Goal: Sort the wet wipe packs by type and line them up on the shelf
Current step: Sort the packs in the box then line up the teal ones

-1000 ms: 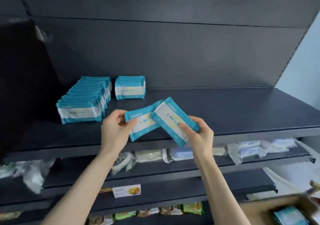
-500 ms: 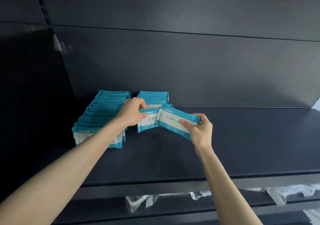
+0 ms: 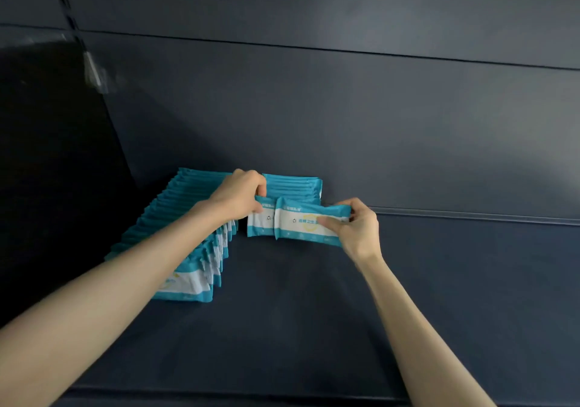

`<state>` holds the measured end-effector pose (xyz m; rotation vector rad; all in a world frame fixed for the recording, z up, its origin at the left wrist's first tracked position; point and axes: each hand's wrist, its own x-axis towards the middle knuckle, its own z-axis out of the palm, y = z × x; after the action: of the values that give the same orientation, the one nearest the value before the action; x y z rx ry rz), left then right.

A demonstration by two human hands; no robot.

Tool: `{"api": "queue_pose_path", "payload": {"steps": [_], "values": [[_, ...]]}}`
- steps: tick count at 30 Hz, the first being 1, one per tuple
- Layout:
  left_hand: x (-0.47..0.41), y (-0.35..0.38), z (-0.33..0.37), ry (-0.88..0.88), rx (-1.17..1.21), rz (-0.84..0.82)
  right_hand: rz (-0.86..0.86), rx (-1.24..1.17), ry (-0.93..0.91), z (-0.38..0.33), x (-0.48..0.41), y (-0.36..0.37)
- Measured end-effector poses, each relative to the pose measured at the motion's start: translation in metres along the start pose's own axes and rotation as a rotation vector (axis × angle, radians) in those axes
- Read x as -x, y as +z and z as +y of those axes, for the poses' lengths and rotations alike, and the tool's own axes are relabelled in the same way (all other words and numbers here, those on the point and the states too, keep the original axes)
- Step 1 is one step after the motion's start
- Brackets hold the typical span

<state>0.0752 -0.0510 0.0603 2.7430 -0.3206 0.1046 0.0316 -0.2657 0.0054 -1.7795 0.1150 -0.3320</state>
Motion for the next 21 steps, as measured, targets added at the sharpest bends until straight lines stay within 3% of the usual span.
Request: {"api": "queue_pose_path", "payload": {"steps": [7,18,21], "values": [[0.0,-0.009,-0.008,0.067,0.021,-0.095,-0.03,0.147,-0.048,0.0,-0.003,0.024],[0.006,-0.001,-0.007,0.22,-0.101,-0.006,0.101,0.529,-0.212,-0.001,0.006,0.047],[0.005,0.001,-0.007,0.238,-0.137,0.01,0.014,0.527,-0.23,0.003,0.007,0.044]]}}
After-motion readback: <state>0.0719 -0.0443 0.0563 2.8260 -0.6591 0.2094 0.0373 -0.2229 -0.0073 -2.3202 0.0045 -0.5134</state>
